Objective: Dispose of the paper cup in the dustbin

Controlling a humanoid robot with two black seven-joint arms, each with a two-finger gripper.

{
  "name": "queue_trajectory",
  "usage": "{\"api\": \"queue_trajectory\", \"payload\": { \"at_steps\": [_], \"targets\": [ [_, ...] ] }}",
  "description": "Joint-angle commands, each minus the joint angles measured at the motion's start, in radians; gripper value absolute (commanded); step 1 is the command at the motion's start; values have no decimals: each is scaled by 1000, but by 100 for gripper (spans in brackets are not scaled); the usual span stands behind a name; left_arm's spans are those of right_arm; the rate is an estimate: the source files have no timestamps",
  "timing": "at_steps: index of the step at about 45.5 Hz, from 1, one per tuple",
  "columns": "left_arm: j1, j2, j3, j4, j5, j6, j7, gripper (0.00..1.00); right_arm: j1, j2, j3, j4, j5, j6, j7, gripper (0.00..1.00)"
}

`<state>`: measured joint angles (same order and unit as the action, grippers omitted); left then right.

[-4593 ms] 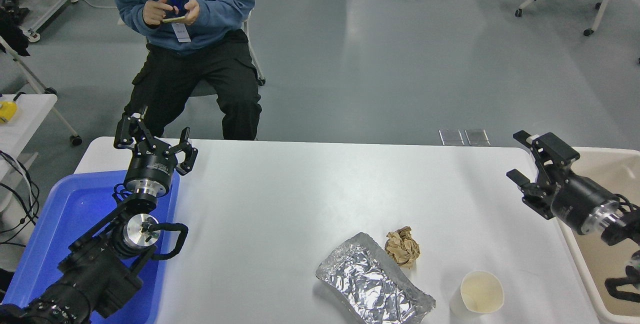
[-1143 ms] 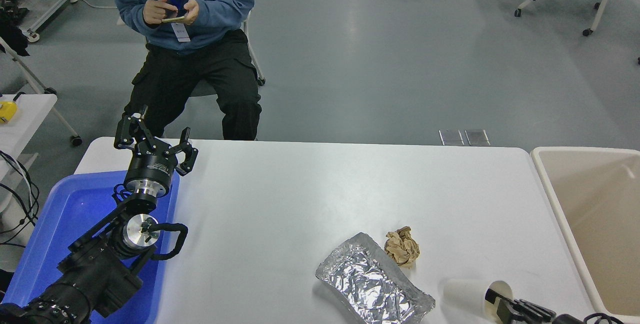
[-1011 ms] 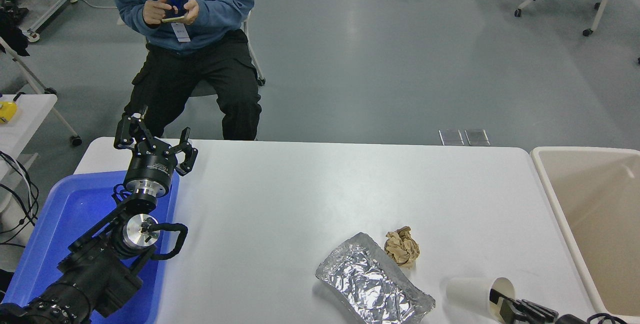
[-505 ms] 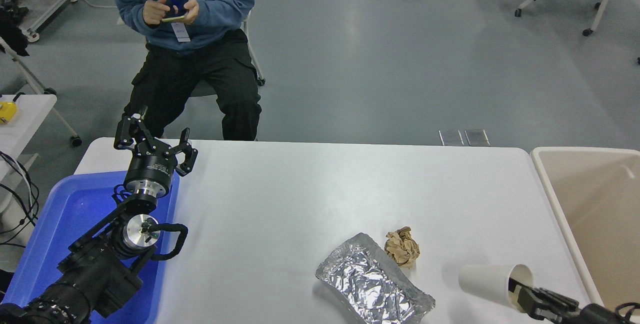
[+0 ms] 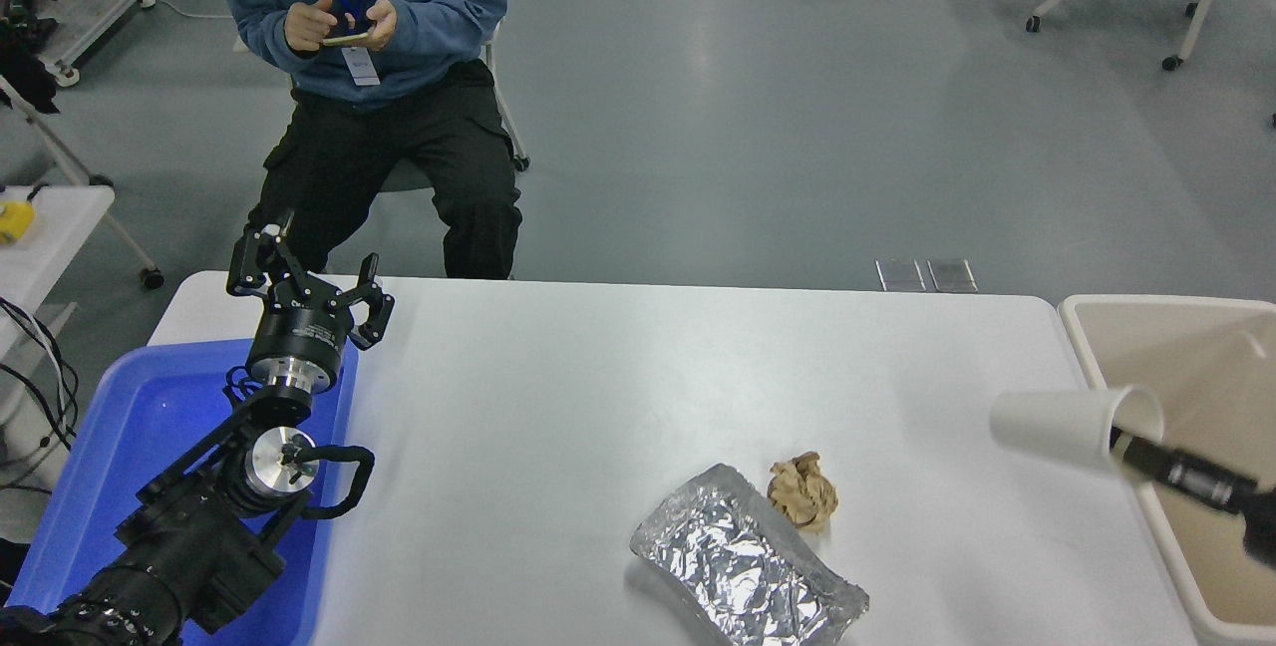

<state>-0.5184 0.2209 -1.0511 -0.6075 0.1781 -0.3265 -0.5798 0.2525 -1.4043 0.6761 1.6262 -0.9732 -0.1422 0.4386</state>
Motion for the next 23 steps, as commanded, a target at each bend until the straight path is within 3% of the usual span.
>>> {"api": "queue_trajectory", "payload": {
  "at_steps": [1, 7, 13, 23],
  "targets": [
    [0, 0, -1, 0, 0, 1, 0, 100, 227, -130, 94, -51, 275, 237, -58, 0],
    [0, 0, 0, -2, 0, 0, 0, 100, 332, -124, 85, -160, 298, 314, -96, 0],
    [0, 0, -1, 0, 0, 0, 0, 100, 346, -107, 43, -250, 294, 325, -101, 0],
    [0, 0, -1, -2, 0, 0, 0, 100, 410, 62, -144, -521, 283, 296, -109, 0]
  ]
}}
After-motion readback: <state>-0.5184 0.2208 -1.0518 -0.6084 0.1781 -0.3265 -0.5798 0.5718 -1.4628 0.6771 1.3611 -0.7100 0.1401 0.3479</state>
